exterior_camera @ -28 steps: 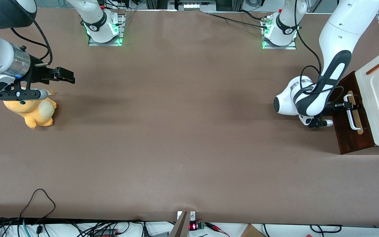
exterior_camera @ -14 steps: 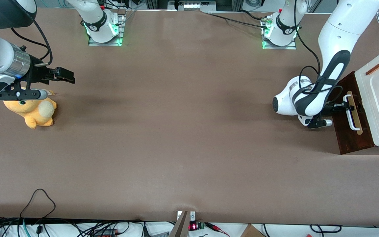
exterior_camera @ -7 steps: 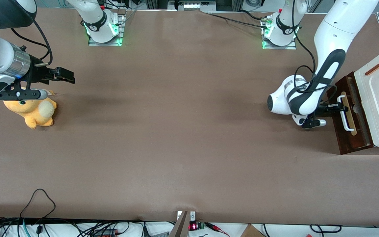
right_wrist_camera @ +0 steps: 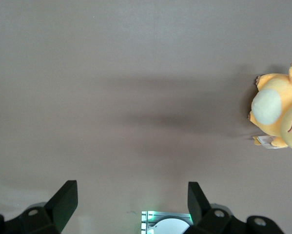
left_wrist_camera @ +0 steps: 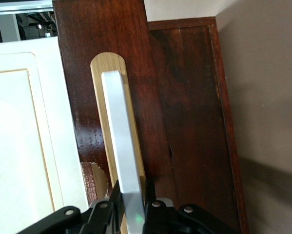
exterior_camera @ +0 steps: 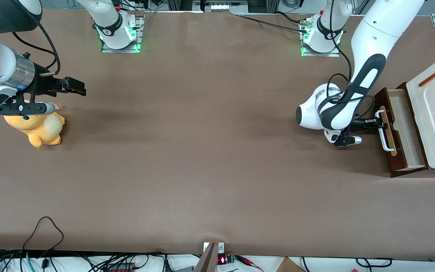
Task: Open lower drawer with left arm only
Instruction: 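Pull the lower drawer outward from the cabinet with the left gripper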
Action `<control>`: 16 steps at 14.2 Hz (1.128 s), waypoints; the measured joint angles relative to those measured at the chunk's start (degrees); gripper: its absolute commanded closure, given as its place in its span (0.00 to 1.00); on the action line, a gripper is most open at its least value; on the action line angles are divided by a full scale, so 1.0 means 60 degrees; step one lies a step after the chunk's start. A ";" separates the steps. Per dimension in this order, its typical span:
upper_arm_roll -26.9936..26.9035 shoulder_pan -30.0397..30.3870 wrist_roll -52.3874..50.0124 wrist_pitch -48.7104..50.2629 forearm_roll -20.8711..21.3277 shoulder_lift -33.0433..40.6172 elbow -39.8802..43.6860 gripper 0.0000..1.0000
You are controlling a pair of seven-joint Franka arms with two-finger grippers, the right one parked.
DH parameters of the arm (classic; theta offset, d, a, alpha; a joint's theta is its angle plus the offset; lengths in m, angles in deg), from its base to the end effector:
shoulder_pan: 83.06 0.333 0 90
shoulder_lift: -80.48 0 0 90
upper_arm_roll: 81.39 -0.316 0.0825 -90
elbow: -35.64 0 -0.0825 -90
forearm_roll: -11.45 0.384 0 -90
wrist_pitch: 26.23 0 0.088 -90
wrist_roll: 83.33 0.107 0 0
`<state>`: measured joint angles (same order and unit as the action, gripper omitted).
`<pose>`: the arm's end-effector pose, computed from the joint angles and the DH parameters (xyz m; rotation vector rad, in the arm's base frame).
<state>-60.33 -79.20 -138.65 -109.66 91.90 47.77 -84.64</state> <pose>0.5150 -0.0419 0.1701 -1.7340 0.1668 0.0790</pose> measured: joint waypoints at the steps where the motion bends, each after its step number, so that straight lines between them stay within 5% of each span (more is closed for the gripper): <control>1: 0.0041 -0.0018 0.0000 0.0000 -0.0027 0.0000 0.0006 0.97; 12: 0.0220 -0.0125 0.0000 -0.0001 -0.0136 0.0000 0.0043 0.86; 13: 0.0220 -0.0125 0.0000 -0.0001 -0.0137 0.0000 0.0043 0.55; 14: 0.0220 -0.0125 0.0001 -0.0001 -0.0138 0.0000 0.0044 0.08; 16: 0.0333 -0.0242 0.0101 -0.0118 -0.0122 -0.0002 0.0189 0.00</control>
<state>-58.33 -80.65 -138.04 -110.37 91.16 47.76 -83.51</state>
